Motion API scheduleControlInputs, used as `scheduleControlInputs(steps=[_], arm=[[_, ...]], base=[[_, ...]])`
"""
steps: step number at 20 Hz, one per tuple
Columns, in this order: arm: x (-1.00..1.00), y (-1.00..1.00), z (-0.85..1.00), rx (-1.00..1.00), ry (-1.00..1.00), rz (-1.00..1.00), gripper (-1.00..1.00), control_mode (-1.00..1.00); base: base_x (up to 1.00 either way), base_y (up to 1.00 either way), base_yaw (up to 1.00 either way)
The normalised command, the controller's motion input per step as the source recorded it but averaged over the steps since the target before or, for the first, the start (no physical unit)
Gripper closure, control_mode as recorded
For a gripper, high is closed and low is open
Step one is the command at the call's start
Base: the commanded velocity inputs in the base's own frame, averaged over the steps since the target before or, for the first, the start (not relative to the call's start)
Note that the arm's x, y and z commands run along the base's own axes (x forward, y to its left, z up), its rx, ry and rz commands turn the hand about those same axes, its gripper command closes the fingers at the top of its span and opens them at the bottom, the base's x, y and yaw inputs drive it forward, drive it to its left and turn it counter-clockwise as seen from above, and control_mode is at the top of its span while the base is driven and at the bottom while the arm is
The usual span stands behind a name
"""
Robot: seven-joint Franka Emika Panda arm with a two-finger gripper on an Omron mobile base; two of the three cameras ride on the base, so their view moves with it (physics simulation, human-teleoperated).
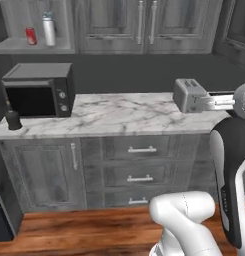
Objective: Sort all alcoholic drinks to one cabinet, and non-alcoholic drinks to the other.
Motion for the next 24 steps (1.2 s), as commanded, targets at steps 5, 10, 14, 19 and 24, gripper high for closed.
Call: scheduleControlInputs(steps=[5, 10, 14, 19, 24], arm=[[0.00, 0.00, 0.00, 0.00, 0.00, 0.00, -1.00, 1.00], [0.00, 0.00, 0.00, 0.00, 0.00, 0.00, -1.00, 1.00], [0.00, 0.00, 0.00, 0.00, 0.00, 0.00, -1.00, 1.00], [0.00, 0.00, 0.00, 0.00, 0.00, 0.00, -1.00, 1.00], [0.00, 0.00, 0.00, 0.00, 0.00, 0.00, -1.00, 1.00]], base=[[0.00, 0.52, 0.27], [0.00, 0.45, 0.25], [0.00, 0.44, 0.24], [0.00, 0.39, 0.25], [0.00, 0.30, 0.27]])
